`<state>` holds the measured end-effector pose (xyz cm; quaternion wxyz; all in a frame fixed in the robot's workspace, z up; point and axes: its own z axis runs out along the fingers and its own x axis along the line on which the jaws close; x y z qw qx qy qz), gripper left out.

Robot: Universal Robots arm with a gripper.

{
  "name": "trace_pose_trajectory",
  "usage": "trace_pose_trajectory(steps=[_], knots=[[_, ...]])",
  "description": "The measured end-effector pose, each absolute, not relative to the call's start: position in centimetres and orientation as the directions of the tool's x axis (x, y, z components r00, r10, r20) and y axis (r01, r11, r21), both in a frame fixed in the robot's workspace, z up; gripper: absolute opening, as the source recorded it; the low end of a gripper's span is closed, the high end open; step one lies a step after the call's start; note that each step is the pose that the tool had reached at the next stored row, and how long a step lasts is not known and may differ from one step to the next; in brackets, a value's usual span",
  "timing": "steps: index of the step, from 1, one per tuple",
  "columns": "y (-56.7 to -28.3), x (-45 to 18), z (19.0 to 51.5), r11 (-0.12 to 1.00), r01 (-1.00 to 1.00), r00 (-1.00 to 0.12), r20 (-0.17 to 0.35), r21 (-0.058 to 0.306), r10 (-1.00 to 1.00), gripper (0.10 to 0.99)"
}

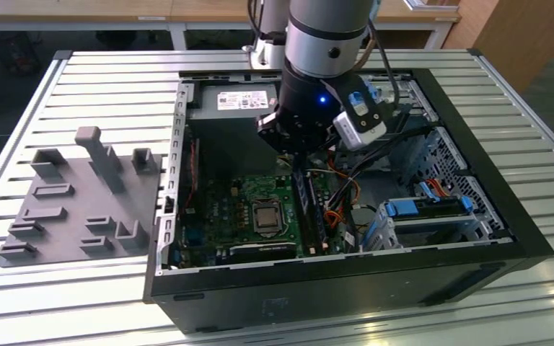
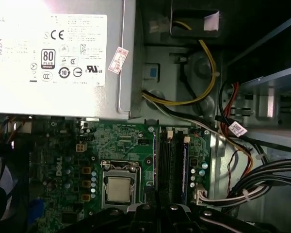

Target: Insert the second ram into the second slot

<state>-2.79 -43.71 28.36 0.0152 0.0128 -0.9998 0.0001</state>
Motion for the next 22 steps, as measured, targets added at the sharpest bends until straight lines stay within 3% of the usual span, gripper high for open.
trace_pose_trajectory(steps=[22], knots=[[-45.0, -2.4, 25.8, 1.000, 0.001, -0.999, 0.047, 0.003, 0.001, 0.137]])
